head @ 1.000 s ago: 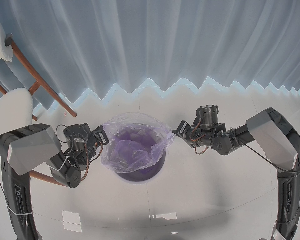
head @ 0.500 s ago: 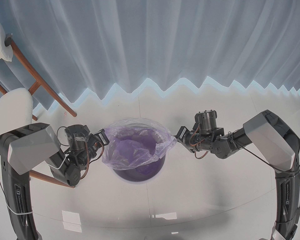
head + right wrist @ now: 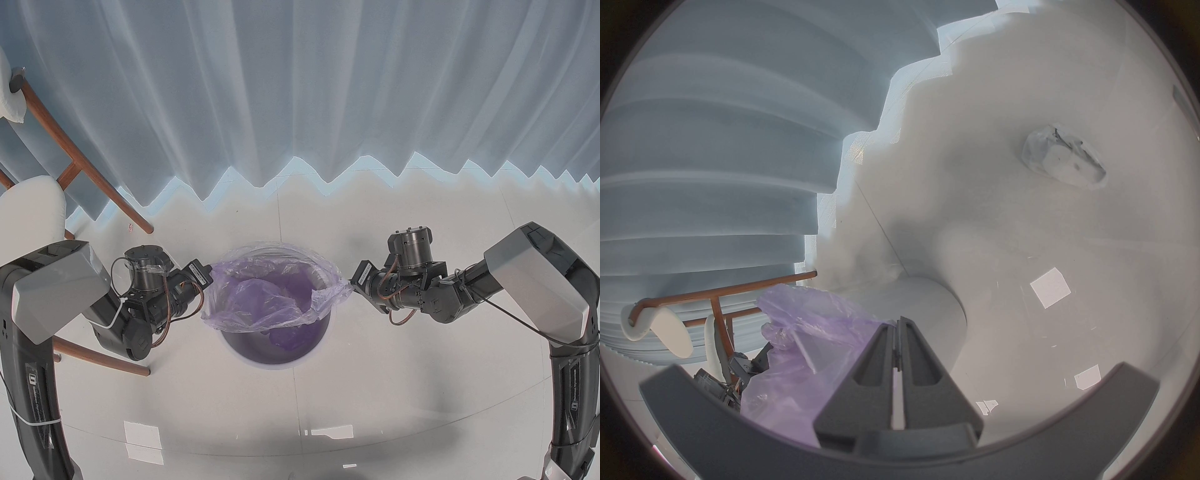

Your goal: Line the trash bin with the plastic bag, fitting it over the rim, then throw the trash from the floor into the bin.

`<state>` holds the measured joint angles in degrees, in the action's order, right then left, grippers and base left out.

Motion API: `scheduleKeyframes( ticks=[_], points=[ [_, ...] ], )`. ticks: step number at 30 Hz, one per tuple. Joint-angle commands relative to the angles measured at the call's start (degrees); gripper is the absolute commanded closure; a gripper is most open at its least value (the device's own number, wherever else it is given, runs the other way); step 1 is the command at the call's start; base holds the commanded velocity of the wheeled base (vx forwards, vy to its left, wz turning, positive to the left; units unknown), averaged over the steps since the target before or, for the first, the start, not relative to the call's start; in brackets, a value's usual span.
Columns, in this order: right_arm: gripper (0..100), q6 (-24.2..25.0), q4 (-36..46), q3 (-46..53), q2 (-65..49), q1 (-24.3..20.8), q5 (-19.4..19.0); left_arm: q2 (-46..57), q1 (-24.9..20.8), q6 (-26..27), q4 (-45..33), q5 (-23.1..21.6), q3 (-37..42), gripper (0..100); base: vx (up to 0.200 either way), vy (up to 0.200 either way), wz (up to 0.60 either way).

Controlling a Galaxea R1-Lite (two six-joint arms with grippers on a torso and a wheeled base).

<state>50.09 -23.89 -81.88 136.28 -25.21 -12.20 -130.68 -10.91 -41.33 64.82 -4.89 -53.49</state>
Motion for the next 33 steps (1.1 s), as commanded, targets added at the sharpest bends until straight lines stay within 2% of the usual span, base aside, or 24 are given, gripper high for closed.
scheduleKeyframes(
  ticks=[1, 23, 24, 28, 29, 33],
  points=[
    [100, 0.45, -0.01, 1.11, 0.13, -0.01, -0.01, -2.03, 1.15, -0.42, -0.66, -0.21, -1.35, 100, 0.0, 0.0, 0.0],
    [100, 1.15, -0.72, 5.07, -1.19, -0.63, -0.01, -2.82, 0.54, -1.39, 0.05, 0.05, -0.47, 100, 0.0, 0.0, 0.0],
    [0, 1.15, -0.72, 5.51, -1.54, -0.63, -0.01, -2.73, 0.36, -1.92, 0.22, 0.41, -0.56, 100, 0.0, 0.0, 0.0],
    [0, 1.68, -0.89, 7.88, -3.56, -0.63, 0.16, -1.33, 0.01, -2.62, 0.13, 1.11, -0.3, 100, 0.0, 0.0, 0.0],
    [0, 2.12, -1.07, 8.5, -4.35, -0.63, 0.25, -0.98, 0.01, -2.62, 0.13, 1.2, -0.3, 0, 0.0, 0.0, 0.0],
    [0, 5.37, -3.0, 12.89, -9.63, -0.63, 0.16, 0.69, -0.08, -2.44, 1.63, 1.11, 1.02, 0, 0.0, 0.0, 0.0]
  ],
)
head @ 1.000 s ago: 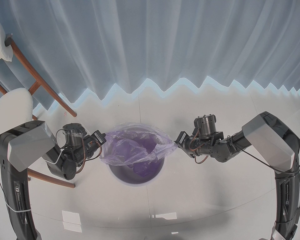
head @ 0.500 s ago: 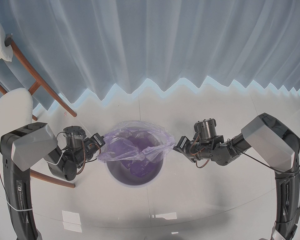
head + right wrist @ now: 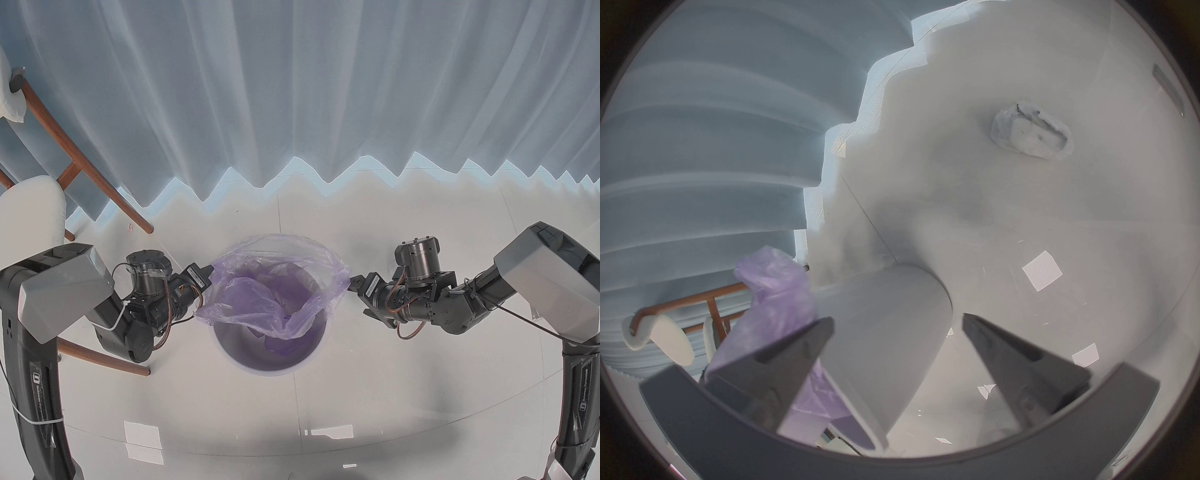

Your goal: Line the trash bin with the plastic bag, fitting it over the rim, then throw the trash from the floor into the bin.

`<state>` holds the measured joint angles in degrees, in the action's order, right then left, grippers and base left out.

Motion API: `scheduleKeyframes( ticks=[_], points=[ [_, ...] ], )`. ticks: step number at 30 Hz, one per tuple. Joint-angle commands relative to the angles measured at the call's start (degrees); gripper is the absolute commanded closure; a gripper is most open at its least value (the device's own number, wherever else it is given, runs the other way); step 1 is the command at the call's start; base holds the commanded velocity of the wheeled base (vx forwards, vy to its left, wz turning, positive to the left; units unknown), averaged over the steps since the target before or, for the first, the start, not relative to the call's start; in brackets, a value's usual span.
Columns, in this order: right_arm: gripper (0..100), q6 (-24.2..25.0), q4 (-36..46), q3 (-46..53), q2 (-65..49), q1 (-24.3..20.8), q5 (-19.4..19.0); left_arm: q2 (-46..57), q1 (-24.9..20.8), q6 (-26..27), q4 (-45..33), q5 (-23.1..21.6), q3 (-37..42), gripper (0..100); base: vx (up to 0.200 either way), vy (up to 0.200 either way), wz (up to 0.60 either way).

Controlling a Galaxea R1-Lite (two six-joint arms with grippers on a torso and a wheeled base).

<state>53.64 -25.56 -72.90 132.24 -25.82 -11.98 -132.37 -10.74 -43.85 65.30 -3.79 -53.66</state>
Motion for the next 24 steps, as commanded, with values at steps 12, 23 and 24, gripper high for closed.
scheduleKeyframes(
  ticks=[12, 23, 24],
  points=[
    [0, 1.47, -1.68, 13.4, -15.79, 0.07, 0.03, 3.78, -0.6, 4.39, 10.98, -0.25, 6.82, 0, 0.0, 0.0, 0.0],
    [0, -0.73, -1.77, 22.01, -24.93, -1.95, 0.12, 19.16, 0.37, 4.91, 13.8, -3.68, 11.21, 0, 0.0, 0.0, 0.0],
    [0, -0.73, -1.77, 22.45, -25.72, -2.13, 0.12, 21.62, 0.19, 4.91, 13.01, -4.73, 12.18, 0, 0.0, 0.0, 0.0]
  ],
)
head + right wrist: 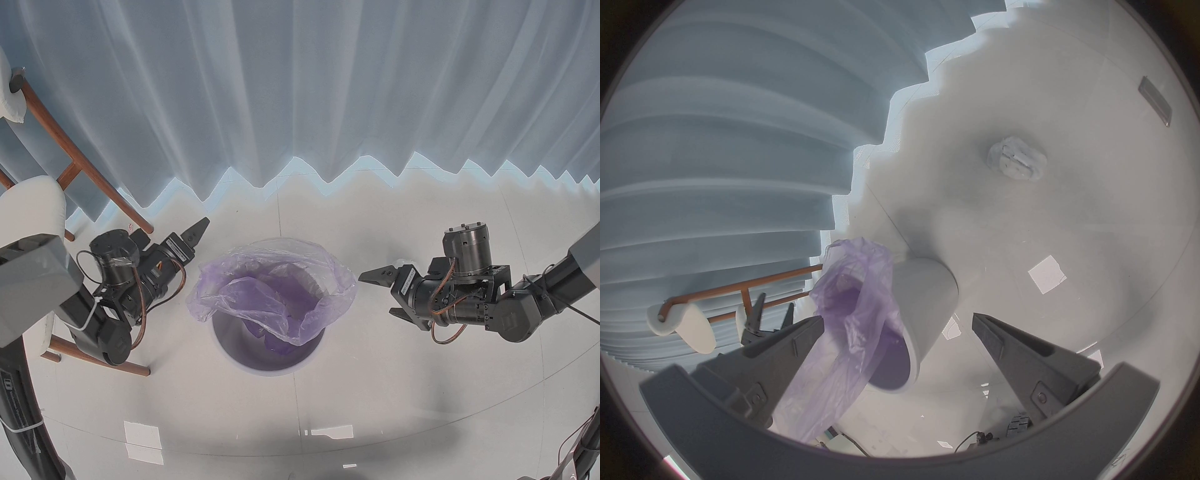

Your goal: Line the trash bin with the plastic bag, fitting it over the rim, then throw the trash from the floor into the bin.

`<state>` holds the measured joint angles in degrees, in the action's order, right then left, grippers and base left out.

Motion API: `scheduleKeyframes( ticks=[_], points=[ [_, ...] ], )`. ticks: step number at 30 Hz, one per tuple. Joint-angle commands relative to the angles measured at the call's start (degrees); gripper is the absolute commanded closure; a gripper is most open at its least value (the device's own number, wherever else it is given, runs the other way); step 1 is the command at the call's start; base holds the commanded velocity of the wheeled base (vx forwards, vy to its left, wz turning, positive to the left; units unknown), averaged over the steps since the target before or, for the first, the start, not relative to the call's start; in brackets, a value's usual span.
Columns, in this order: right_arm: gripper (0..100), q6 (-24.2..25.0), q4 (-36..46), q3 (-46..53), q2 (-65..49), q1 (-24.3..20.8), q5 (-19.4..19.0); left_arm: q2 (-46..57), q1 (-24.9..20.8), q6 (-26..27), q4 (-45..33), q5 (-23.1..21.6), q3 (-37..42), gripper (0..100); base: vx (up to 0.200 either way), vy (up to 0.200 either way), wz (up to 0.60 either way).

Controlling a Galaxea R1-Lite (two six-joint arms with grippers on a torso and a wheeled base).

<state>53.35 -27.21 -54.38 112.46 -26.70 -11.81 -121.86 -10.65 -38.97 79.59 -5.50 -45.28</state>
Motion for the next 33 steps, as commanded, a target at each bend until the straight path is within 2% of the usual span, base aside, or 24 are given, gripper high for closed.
scheduleKeyframes(
  ticks=[1, 2, 4, 5, 7, 8, 12, 13, 14, 15, 16, 20, 23, 24, 26, 27, 33],
  points=[
    [0, -0.44, -0.12, 4.02, -6.02, -1.25, -0.05, 11.38, 0.02, 0.04, -1.46, -3.12, 3.97, 0, 0.0, 0.0, 0.0],
    [0, -0.26, -0.04, 4.37, -6.9, -1.34, -0.05, 15.95, -0.42, -0.14, -4.45, -4.43, 5.02, 0, 0.0, 0.0, 0.0],
    [0, -0.08, -0.12, 4.64, -6.99, -1.43, -0.05, 19.29, -1.21, -0.58, -7.79, -4.61, 5.02, 0, 0.0, 0.0, 0.0],
    [0, 0.09, -0.12, 4.99, -7.08, -1.78, -0.05, 22.54, -2.35, -1.63, -11.92, -4.7, 4.41, 0, 0.0, 0.0, 0.0],
    [0, 0.09, -0.12, 5.08, -7.17, -2.04, -0.05, 23.68, -2.62, -2.42, -13.23, -4.7, 3.97, 0, 0.0, 0.0, 0.0],
    [0, 0.44, -0.04, 6.13, -7.69, -3.1, -0.05, 26.5, -3.06, -7.87, -16.22, -4.96, 0.8, 0, 0.0, 0.0, 0.0],
    [0, 0.62, -0.12, 8.24, -8.75, -5.65, -0.05, 25.7, -6.4, -23.25, -14.73, -4.61, -2.62, 0, 0.0, 0.0, 0.0],
    [0, 0.62, -0.12, 8.24, -8.84, -5.82, -0.05, 25.53, -6.66, -24.22, -14.38, -4.7, -2.54, 0, 0.0, 0.0, 0.0],
    [0, 0.88, -0.04, 8.33, -9.63, -6.44, -0.05, 24.56, -7.89, -27.82, -12.18, -4.7, -2.1, 0, 0.0, 0.0, 0.0],
    [0, 0.88, -0.04, 8.33, -9.63, -6.44, -0.05, 24.56, -7.89, -27.82, -12.18, -4.7, -2.1, 0, 0.0, 0.0, 0.0],
    [0, 2.29, 0.14, 8.24, -10.86, -7.67, -0.05, 23.07, -8.77, -30.2, -8.66, -4.87, -1.57, 0, 0.0, 0.0, 0.0],
    [0, 7.65, 0.31, 6.75, -11.47, -11.36, -0.05, 21.49, -9.3, -30.46, -4.36, -6.98, 0.01, 0, 0.0, 0.0, 0.0],
    [0, 10.11, 0.84, 4.64, -10.68, -12.41, -0.23, 21.93, -9.47, -30.99, -4.36, -10.85, 2.47, 0, 0.0, 0.0, 0.0],
    [0, 10.11, 0.84, 4.64, -10.68, -12.41, -0.23, 21.93, -9.47, -30.99, -4.36, -10.85, 2.47, 0, 0.0, 0.0, 0.0],
    [0, 13.8, 2.07, 3.32, -9.63, -13.47, -0.4, 22.8, -8.68, -33.1, -5.94, -17.35, 4.85, 0, 0.0, 0.0, 0.0],
    [0, 14.86, 2.25, 3.05, -9.01, -14.0, -0.4, 22.8, -8.42, -33.89, -6.47, -18.94, 5.2, 0, 0.0, 0.0, 0.0],
    [0, 18.02, 2.42, 1.12, -6.2, -14.87, -0.4, 24.21, -5.17, -35.21, -11.13, -23.77, 7.13, 0, 0.0, 0.0, 0.0]
  ],
)
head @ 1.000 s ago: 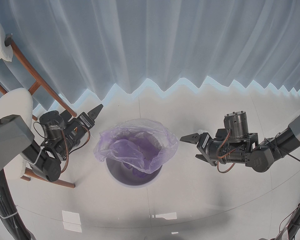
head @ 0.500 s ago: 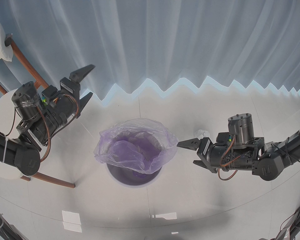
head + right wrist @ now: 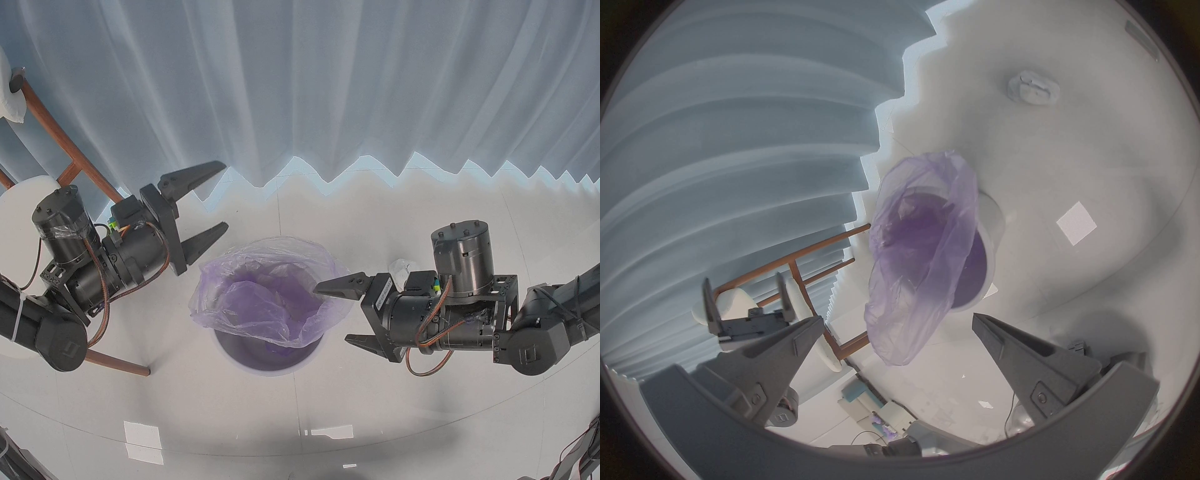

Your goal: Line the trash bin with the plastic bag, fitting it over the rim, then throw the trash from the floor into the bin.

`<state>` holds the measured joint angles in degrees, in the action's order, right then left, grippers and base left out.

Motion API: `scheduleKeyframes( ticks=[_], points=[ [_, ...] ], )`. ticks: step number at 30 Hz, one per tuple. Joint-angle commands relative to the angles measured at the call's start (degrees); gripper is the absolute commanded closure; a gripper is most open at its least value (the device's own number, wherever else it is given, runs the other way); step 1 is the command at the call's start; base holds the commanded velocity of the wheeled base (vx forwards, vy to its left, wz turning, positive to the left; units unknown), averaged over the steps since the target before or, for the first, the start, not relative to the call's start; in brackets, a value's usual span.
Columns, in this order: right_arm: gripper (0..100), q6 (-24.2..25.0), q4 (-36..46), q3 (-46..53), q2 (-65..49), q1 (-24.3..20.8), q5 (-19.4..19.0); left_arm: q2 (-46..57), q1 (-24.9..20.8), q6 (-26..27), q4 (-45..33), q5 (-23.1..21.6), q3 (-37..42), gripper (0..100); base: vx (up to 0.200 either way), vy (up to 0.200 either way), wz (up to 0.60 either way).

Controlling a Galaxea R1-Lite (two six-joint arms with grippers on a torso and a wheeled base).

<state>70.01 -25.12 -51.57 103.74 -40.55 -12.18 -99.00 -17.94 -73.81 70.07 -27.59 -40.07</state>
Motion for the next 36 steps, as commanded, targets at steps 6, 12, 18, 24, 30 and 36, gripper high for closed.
scheduleKeyframes(
  ticks=[6, 12, 18, 24, 30, 36],
  points=[
    [0, 3.38, 0.25, -1.96, 5.24, -1.73, -0.04, 7.33, 5.73, 13.26, -16.19, -3.88, 4.65, 0, 0.0, 0.0, 0.0],
    [0, 3.11, -0.19, -1.34, 5.86, -1.73, 0.14, 15.33, 5.9, 25.3, -23.49, -2.12, 10.01, 0, 0.0, 0.0, 0.0],
    [0, 3.03, -0.19, -1.17, 5.51, -1.11, 0.4, 24.29, 4.23, 14.4, -32.72, -2.65, 9.57, 0, 0.0, 0.0, 0.0],
    [0, 3.03, -0.45, -1.17, 6.12, -1.03, 0.49, 26.23, 3.18, 13.87, -43.09, -2.73, 9.84, 0, 0.0, 0.0, 0.0],
    [0, 2.94, -0.54, -1.61, 6.03, -1.03, 0.49, 20.25, 3.44, 13.87, -44.85, -2.82, 10.63, 0, 0.0, 0.0, 0.0],
    [0, 0.39, -0.63, -1.7, 7.18, -0.41, 1.46, 11.9, 2.65, 14.22, -44.41, -3.0, 11.86, 0, 0.0, 0.0, 0.0]
  ],
)
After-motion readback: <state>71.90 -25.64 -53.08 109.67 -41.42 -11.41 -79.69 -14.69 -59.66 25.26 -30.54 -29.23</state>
